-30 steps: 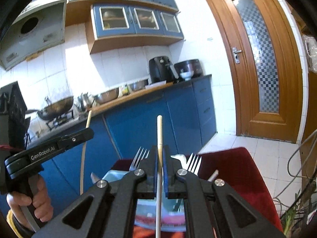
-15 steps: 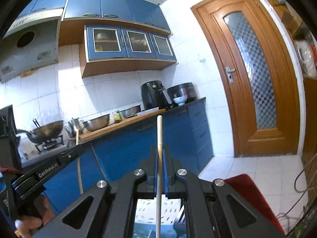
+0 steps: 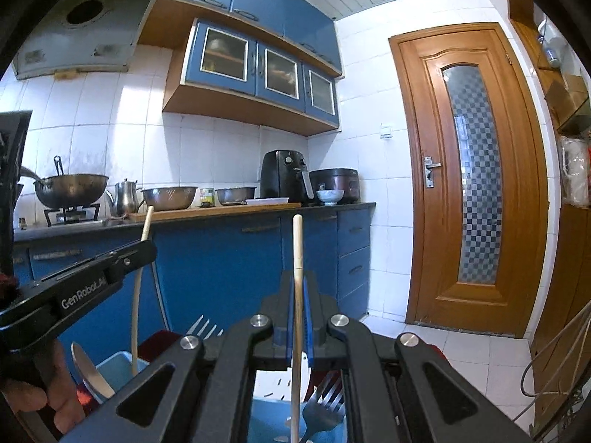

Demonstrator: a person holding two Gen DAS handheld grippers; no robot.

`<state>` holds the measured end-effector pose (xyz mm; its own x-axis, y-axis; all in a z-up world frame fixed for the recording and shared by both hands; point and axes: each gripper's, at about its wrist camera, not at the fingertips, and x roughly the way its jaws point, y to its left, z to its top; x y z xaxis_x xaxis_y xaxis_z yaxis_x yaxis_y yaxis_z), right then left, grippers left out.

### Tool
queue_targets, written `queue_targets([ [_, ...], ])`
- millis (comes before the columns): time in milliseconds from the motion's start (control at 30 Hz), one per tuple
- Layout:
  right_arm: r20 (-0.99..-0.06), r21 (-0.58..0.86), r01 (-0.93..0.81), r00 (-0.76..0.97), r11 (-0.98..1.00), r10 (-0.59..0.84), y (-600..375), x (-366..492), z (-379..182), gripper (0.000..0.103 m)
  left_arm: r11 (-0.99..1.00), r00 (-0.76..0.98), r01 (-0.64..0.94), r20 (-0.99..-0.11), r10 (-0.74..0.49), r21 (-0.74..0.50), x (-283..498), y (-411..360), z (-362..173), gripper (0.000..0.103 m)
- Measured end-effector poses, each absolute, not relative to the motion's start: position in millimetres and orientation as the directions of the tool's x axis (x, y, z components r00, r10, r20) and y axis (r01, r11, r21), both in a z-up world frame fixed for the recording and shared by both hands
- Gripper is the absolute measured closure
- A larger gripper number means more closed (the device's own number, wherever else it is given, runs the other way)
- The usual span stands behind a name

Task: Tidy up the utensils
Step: 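Open both tools to drop the chopsticks into the blue box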

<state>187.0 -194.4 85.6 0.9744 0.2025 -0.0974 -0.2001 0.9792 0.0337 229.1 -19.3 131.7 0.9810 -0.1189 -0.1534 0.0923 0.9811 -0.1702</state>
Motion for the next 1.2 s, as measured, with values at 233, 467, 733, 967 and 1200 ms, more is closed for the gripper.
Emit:
queue_targets([
  [233, -0.144, 0.071, -0.213, 0.964, 0.974, 0.221, -200, 184, 76, 0.086, 0.982, 0.969, 0.089, -0.212, -0.124, -0.169, 228, -19, 117, 0.097],
  [467, -0.151, 0.113, -0.222, 0.96, 0.969, 0.237, -208, 176, 76, 0.073, 0.979, 0.96, 0.091, -0.245, -0.135, -0.181, 222, -17, 110, 0.082],
  [733, -0.154, 0.13, -0.222, 0.958, 0.966, 0.241, -212, 159, 85, 0.072, 0.978, 0.952, 0.117, -0.259, -0.16, -0.171, 203, -19, 118, 0.082],
  [967, -0.176, 0.165, -0.218, 0.953, 0.962, 0.246, -219, 138, 93, 0.071, 0.974, 0.943, 0.147, -0.273, -0.191, -0.174, 172, -16, 129, 0.082],
  [1200, -0.243, 0.164, -0.234, 0.932, 0.958, 0.269, -216, 114, 98, 0.067, 0.972, 0.934, 0.149, -0.298, -0.199, -0.181, 138, -7, 137, 0.082],
])
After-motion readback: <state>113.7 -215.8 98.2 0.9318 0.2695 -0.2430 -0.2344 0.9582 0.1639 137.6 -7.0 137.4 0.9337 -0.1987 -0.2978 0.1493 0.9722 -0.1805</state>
